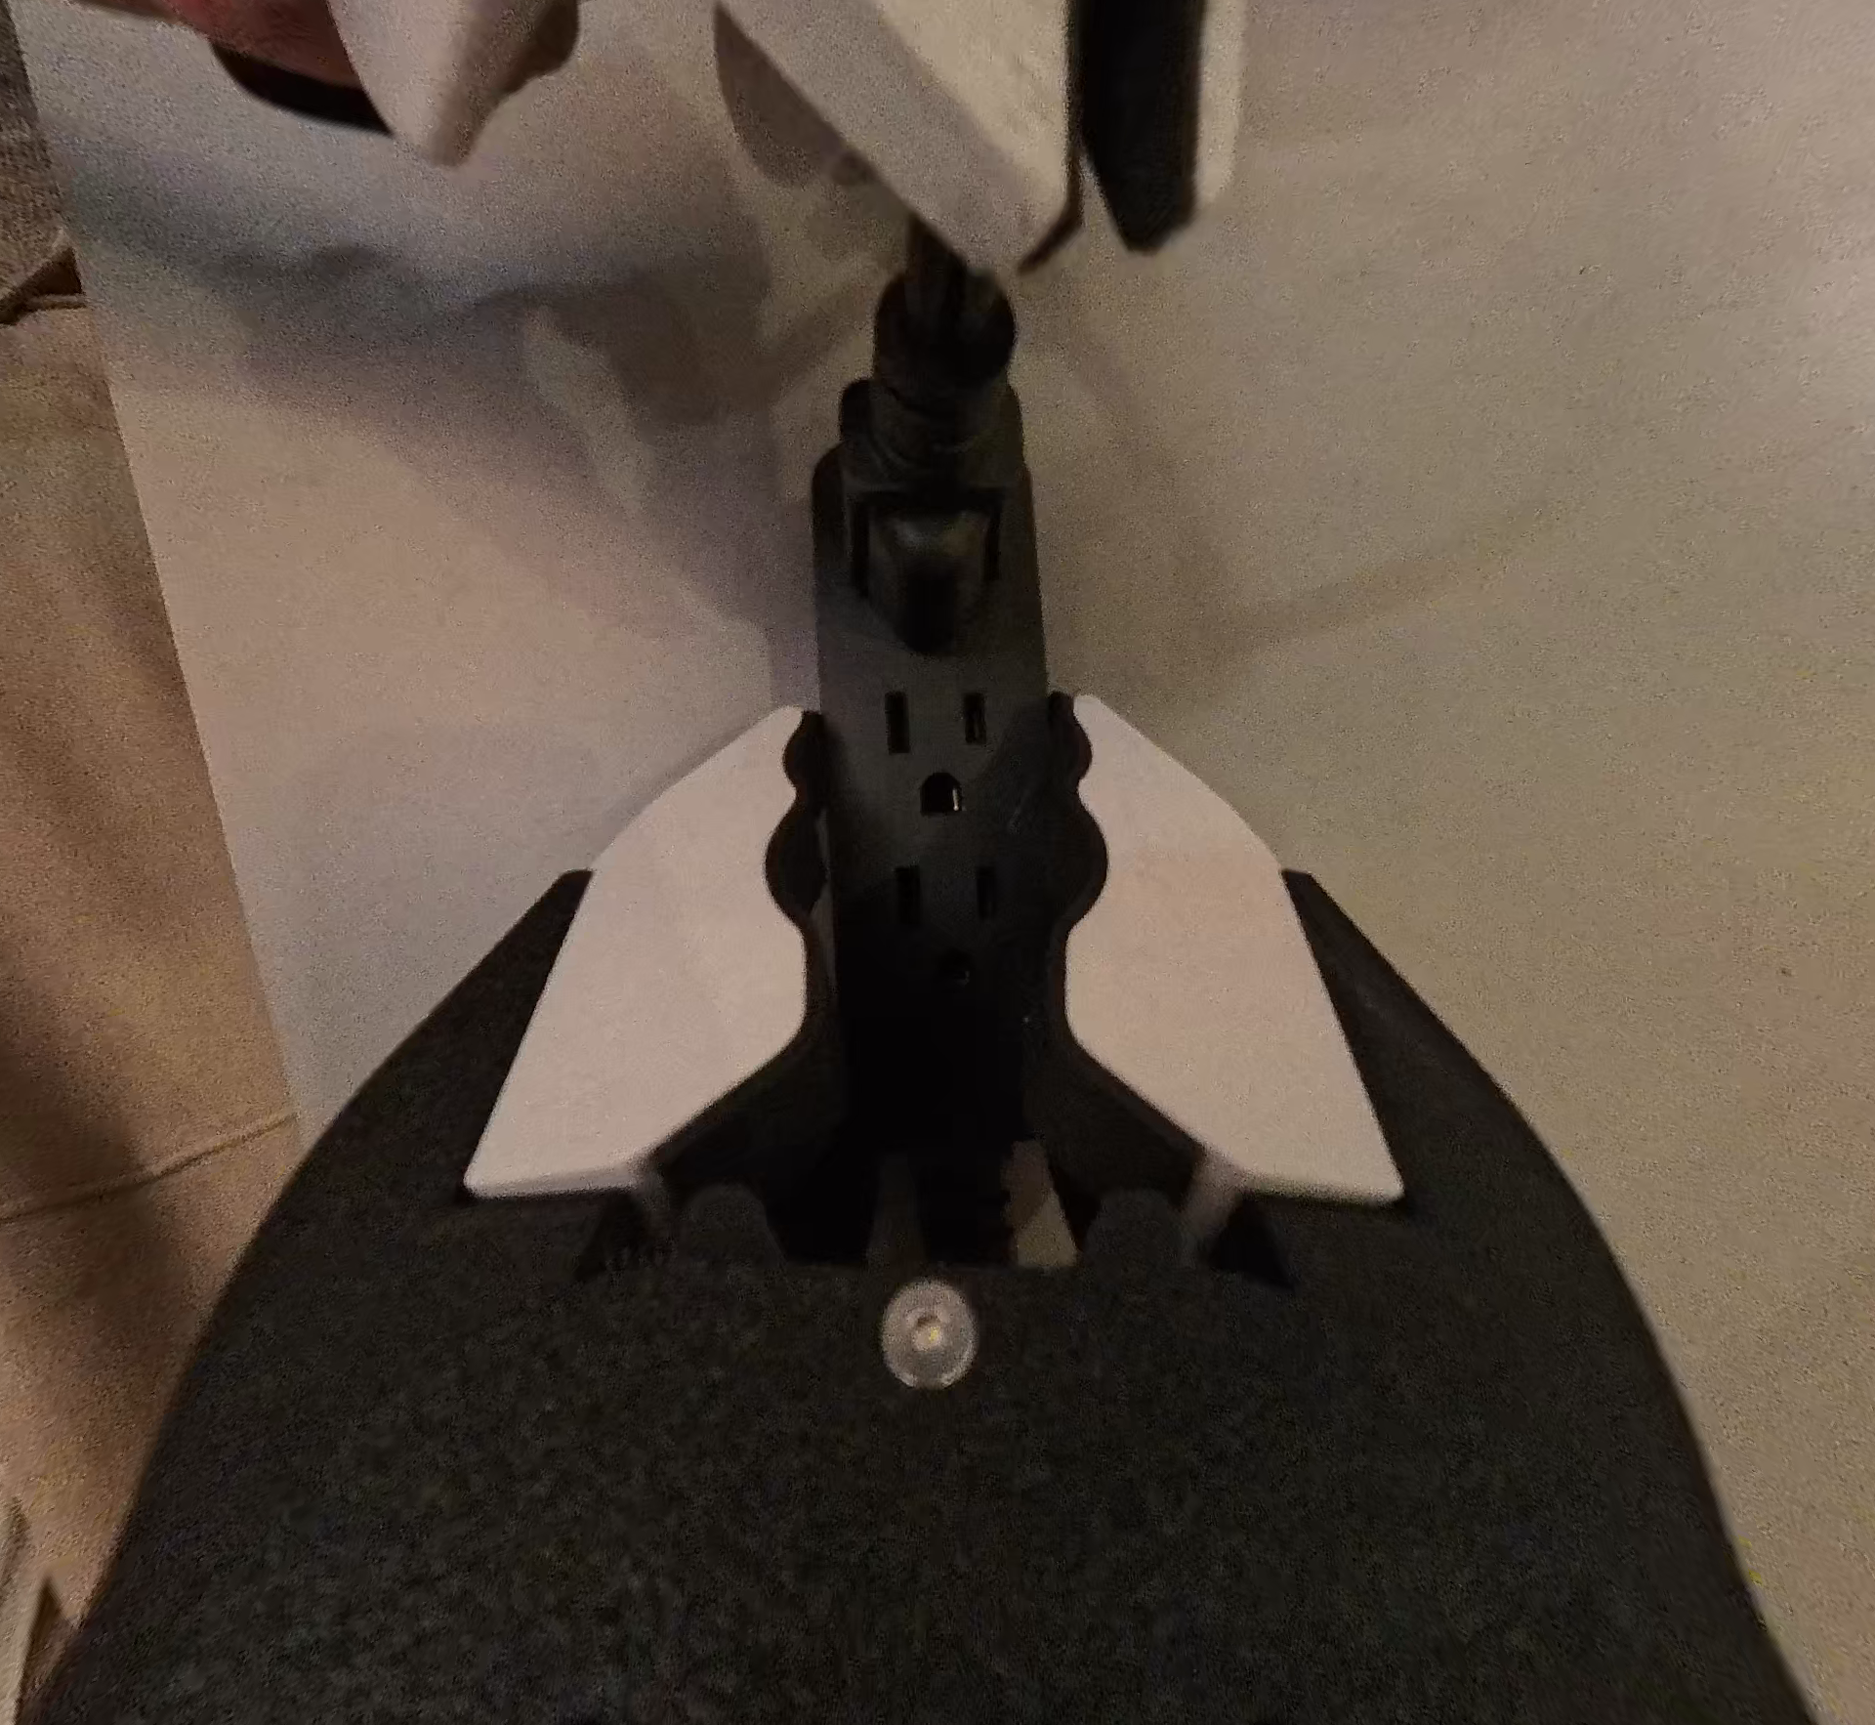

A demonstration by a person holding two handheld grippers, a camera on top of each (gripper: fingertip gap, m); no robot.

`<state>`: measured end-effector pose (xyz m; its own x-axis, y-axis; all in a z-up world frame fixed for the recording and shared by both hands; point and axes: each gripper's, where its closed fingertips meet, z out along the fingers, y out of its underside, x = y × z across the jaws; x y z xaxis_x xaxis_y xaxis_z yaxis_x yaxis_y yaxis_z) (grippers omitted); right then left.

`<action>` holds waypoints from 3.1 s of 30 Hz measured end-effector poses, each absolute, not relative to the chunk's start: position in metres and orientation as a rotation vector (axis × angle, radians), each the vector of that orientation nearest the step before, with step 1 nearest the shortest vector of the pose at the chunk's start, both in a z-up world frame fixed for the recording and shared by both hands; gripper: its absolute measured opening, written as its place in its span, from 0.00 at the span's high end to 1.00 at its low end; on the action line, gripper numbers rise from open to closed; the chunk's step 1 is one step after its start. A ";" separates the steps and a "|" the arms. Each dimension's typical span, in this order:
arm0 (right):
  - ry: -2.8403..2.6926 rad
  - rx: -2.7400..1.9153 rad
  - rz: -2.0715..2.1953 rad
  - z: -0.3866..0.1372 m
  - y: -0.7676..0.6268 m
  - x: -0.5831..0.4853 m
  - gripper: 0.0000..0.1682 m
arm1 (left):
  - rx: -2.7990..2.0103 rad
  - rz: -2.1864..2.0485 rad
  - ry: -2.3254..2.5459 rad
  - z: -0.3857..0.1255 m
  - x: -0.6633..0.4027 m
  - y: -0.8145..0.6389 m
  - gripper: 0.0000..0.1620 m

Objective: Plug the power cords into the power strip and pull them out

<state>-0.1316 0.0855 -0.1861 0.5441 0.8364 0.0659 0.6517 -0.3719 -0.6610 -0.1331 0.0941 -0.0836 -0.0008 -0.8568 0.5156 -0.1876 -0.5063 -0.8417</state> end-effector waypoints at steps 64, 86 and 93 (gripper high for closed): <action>-1.280 -1.956 0.636 -0.176 0.064 -0.122 0.77 | -1.657 -0.863 1.647 -0.169 -0.121 0.067 0.83; -1.200 -2.005 0.647 -0.177 0.065 -0.123 0.77 | -1.631 -0.964 1.570 -0.155 -0.117 0.068 0.85; -1.244 -2.009 0.612 -0.178 0.062 -0.121 0.77 | -1.665 -1.007 1.566 -0.154 -0.115 0.066 0.86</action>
<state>-0.1215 0.0622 -0.1778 0.4305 0.9019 -0.0357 0.5786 -0.3061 -0.7560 -0.1155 0.0663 -0.1538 0.0000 -0.9942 0.1077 -0.5103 -0.0926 -0.8550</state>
